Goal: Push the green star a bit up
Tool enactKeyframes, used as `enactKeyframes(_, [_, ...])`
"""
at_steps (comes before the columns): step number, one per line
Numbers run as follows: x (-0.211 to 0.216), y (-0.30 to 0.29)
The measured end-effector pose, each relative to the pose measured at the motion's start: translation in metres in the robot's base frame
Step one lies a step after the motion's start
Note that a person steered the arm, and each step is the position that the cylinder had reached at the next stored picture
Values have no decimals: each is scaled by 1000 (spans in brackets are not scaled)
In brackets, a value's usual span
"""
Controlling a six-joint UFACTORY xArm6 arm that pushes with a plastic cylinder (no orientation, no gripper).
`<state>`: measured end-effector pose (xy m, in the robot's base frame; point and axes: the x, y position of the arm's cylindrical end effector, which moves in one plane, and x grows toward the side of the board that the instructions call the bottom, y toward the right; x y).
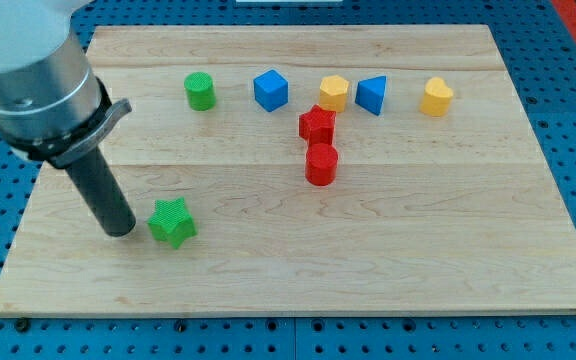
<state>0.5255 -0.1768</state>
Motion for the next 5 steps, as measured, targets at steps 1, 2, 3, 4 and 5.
enactKeyframes(1, [4,73])
enactKeyframes(2, [5,141])
enactKeyframes(3, [65,81])
enactKeyframes(4, [79,138])
enactKeyframes(5, [58,160])
